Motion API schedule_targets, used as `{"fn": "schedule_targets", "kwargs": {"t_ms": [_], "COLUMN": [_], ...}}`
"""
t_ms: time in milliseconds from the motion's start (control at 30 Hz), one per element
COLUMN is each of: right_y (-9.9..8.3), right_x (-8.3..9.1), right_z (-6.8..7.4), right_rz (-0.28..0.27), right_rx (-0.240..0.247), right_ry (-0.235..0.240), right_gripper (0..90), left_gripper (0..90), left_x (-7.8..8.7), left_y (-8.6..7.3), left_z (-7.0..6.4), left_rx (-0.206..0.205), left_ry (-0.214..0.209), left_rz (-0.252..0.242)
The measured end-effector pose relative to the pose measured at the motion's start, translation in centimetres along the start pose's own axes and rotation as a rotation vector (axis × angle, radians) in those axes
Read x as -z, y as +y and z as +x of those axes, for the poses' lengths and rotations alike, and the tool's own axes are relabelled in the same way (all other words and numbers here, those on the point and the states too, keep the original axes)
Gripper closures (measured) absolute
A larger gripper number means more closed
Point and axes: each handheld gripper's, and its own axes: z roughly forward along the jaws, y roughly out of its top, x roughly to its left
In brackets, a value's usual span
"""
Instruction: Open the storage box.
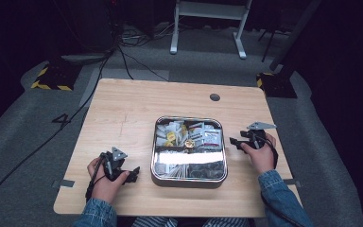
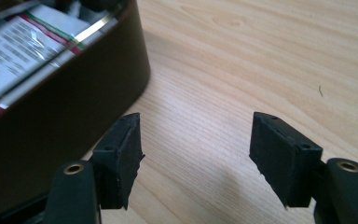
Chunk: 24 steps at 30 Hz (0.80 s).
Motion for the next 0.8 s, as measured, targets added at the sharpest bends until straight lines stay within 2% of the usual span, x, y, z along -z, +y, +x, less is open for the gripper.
{"fn": "schedule_targets", "kwargs": {"t_ms": [133, 333, 433, 800], "right_y": [0.5, 2.0, 2.6, 4.6], "right_x": [0.6, 2.4, 3.0, 3.9], "right_z": [0.3, 1.2, 1.8, 5.3], "right_rz": [-0.025, -0.080, -0.090, -0.133], "right_rx": [-0.004, -0.006, 0.005, 0.072], "right_ry": [0.012, 0.058, 0.082, 0.203], "right_gripper": [38.3, 41.2, 41.8, 41.2], "left_gripper": [0.1, 0.1, 0.1, 0.1], "left_x": [0.0, 0.0, 0.0, 0.0], "left_y": [0.0, 0.0, 0.0, 0.1], "left_z": [0.0, 0.0, 0.0, 0.1], "left_rx": [0.001, 0.000, 0.000, -0.010], "left_ry": [0.000, 0.000, 0.000, -0.011], "left_rz": [0.000, 0.000, 0.000, 0.002]}}
